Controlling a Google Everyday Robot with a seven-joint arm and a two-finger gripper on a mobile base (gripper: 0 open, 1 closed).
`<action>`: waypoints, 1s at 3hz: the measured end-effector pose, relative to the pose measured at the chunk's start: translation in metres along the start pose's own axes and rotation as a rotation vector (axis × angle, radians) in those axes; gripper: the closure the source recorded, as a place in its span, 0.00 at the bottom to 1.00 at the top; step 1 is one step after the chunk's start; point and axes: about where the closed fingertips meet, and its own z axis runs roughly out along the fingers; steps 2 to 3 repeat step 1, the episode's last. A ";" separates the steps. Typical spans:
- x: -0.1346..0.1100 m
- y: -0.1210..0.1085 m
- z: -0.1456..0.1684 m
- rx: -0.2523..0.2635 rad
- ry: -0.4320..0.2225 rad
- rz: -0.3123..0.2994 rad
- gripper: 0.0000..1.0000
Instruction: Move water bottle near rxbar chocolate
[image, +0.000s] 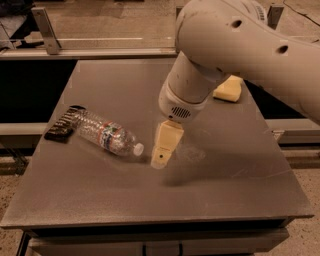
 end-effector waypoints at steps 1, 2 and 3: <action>0.000 0.000 0.000 0.000 0.000 0.000 0.00; 0.000 0.000 0.000 0.000 0.000 0.000 0.00; 0.000 0.000 0.000 0.000 0.000 0.000 0.00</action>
Offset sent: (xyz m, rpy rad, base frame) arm 0.0000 0.0000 0.0000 0.0000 0.0000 0.0000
